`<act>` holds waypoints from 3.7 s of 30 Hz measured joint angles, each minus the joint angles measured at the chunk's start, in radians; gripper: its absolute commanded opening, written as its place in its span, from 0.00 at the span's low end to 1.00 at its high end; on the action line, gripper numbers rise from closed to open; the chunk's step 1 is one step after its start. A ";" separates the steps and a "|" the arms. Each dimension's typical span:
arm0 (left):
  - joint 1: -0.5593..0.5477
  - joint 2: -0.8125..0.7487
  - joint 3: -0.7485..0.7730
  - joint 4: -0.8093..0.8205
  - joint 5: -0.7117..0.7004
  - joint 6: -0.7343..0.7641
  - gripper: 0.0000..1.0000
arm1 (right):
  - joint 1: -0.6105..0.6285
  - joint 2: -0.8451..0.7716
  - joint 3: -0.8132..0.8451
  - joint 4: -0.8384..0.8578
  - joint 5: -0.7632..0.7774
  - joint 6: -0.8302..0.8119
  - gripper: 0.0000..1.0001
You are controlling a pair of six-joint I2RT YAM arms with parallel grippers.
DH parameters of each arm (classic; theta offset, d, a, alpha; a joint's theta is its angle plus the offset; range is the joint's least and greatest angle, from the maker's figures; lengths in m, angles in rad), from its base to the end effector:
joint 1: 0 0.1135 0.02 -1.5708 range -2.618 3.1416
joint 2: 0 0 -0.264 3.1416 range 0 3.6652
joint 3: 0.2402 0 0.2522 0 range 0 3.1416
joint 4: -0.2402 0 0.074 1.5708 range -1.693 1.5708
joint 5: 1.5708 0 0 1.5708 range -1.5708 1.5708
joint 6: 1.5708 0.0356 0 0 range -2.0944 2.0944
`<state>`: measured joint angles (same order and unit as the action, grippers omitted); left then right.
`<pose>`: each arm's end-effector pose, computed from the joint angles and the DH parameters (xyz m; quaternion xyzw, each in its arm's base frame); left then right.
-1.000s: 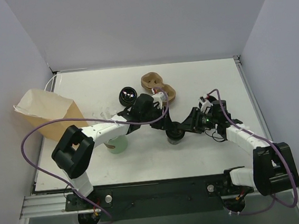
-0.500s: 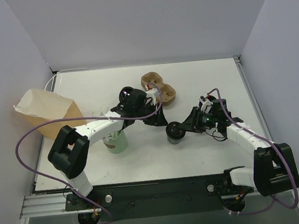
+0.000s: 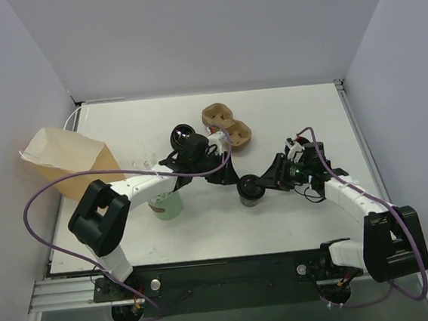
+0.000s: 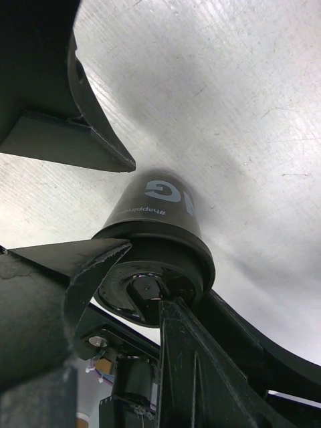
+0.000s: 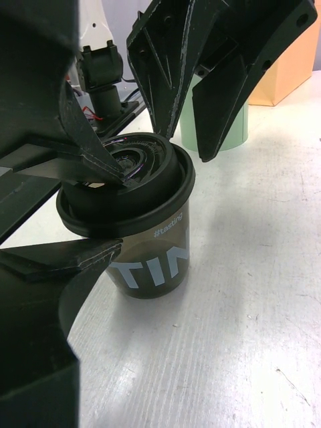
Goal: Pack the takeout coffee
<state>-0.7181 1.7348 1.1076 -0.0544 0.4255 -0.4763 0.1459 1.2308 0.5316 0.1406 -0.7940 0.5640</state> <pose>0.2760 -0.2606 0.2117 0.1966 0.8650 -0.3940 0.2404 0.2357 0.0603 0.1982 -0.0160 0.8280 0.4725 0.3017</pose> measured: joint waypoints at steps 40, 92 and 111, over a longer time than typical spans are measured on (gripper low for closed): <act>-0.159 -0.105 -0.106 0.090 -0.366 -0.112 0.51 | 0.091 -0.332 -0.261 0.173 0.309 0.255 0.32; -0.144 -0.085 -0.272 0.343 -0.303 -0.425 0.24 | 0.113 -0.243 -0.265 0.299 0.350 0.295 0.32; -0.084 -0.134 -0.003 -0.178 -0.253 -0.222 0.46 | 0.097 -0.099 -0.043 0.052 0.296 0.085 0.33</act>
<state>-0.8021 1.6012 1.1042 -0.2325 0.1726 -0.6987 0.2428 1.1316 0.4885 0.1928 -0.4984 0.6491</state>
